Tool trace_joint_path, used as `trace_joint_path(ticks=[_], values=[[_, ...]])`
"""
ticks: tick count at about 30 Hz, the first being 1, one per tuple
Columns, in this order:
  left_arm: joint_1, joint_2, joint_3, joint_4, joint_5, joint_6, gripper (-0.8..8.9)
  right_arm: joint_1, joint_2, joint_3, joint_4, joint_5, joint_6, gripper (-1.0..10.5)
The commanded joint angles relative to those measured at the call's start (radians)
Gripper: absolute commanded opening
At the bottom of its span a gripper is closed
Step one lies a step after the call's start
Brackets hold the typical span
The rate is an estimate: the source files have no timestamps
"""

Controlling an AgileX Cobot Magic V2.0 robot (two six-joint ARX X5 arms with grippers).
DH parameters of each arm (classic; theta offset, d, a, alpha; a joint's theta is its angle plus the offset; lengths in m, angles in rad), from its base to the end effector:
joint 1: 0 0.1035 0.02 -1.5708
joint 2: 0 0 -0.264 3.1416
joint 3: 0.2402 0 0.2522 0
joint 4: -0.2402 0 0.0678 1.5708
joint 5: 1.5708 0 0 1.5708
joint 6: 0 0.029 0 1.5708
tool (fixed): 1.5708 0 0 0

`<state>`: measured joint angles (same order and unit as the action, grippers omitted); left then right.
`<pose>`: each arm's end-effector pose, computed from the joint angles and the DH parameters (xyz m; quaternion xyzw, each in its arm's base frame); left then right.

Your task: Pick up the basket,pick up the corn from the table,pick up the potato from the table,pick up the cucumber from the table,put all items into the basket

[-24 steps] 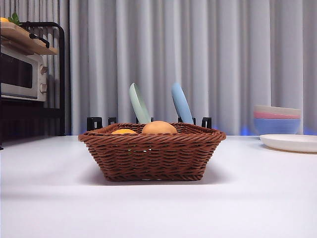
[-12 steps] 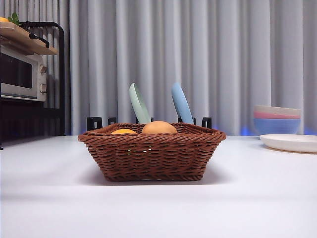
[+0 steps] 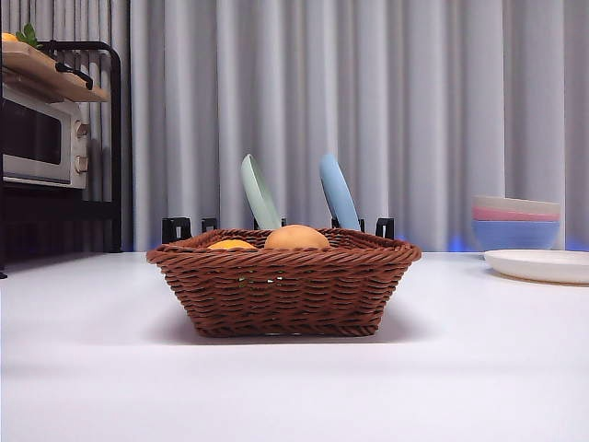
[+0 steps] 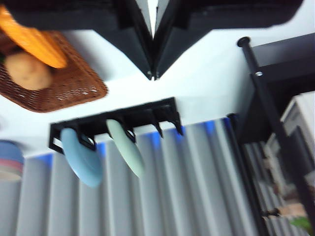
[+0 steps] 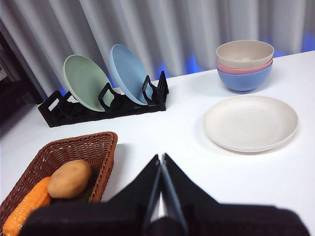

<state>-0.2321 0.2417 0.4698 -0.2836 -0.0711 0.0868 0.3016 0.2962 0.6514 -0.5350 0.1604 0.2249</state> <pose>0.0835 -0.0176 0.2752 0.0474 0.0239 -0.0815 0.9953 0.0693 0.0167 0.3048 0.0911 0.0947 0.0600 0.9895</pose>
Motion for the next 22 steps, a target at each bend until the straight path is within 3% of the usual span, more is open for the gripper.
trace_joint_path(ticks=[1,4,9,22], values=[[0.102,-0.042,-0.111,0.071,0.054,0.016,-0.03,0.002,0.0,-0.007,0.002,0.002,0.01,-0.2],[0.169,-0.077,-0.212,0.131,0.123,0.012,-0.03,0.001,0.0,-0.007,0.002,0.005,0.009,-0.2],[0.226,-0.122,-0.345,0.183,0.129,0.01,-0.03,0.002,0.0,-0.007,0.002,0.003,0.01,-0.2],[0.248,-0.239,-0.467,0.136,0.125,-0.008,-0.03,0.001,0.0,-0.007,0.002,0.004,0.01,-0.2]])
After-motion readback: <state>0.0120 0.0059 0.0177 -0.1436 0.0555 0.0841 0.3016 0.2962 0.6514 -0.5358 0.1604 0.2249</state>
